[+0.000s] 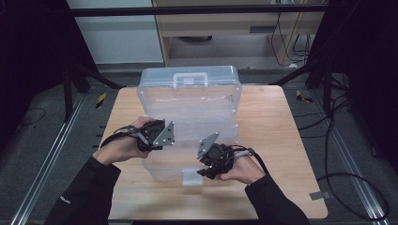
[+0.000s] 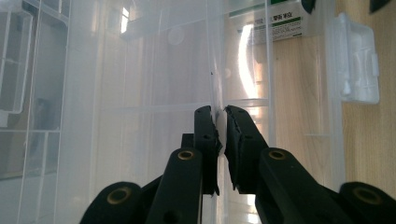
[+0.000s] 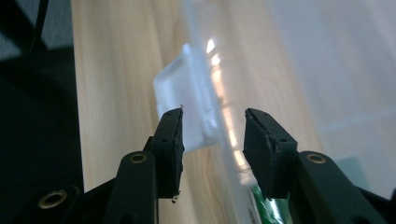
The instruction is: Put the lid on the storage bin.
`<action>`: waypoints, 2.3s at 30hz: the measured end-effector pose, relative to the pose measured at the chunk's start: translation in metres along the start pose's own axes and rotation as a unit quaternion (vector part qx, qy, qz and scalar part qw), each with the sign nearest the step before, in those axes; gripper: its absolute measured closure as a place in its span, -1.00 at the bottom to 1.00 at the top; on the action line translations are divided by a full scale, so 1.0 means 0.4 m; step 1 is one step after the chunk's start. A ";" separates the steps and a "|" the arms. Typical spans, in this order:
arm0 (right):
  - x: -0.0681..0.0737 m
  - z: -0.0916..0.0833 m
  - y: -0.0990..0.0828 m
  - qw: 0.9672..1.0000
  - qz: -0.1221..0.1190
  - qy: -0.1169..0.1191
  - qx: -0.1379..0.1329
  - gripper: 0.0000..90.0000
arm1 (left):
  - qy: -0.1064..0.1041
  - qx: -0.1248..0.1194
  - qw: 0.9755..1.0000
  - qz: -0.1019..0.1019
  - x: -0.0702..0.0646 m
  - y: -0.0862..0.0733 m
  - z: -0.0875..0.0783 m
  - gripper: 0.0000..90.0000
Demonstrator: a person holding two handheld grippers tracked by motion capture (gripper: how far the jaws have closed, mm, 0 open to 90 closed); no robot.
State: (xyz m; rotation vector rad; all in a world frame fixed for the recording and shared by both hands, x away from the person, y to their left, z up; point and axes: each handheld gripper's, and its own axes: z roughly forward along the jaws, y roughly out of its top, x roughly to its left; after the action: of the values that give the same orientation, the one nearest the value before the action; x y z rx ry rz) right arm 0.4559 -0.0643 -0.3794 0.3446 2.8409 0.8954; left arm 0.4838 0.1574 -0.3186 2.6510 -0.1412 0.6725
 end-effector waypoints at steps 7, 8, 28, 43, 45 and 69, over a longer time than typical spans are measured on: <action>-0.020 -0.085 -0.068 0.993 0.056 -0.021 -0.106 0.63 | -0.002 -0.002 1.000 -0.003 0.002 -0.001 0.001 0.83; -0.022 -0.093 -0.078 0.991 0.065 -0.017 -0.119 0.66 | -0.002 -0.001 1.000 -0.003 0.002 0.000 0.000 0.83; -0.110 -0.213 -0.139 0.935 0.177 -0.101 -0.290 1.00 | -0.001 -0.004 1.000 -0.009 0.001 -0.002 0.001 0.82; -0.218 -0.205 -0.148 0.912 0.239 -0.161 -0.292 1.00 | -0.007 -0.005 1.000 -0.009 -0.005 -0.003 0.002 0.82; -0.223 -0.206 -0.152 0.911 0.244 -0.162 -0.290 1.00 | -0.008 -0.005 1.000 -0.010 -0.005 -0.003 0.002 0.82; -0.240 -0.210 -0.164 0.905 0.263 -0.170 -0.288 1.00 | -0.025 -0.007 1.000 -0.008 -0.018 -0.005 0.006 0.82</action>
State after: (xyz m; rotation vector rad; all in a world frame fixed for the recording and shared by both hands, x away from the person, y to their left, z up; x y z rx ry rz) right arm 0.5200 -0.1872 -0.3426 1.0792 2.0549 1.5282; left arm 0.4788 0.1583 -0.3249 2.6546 -0.1381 0.5978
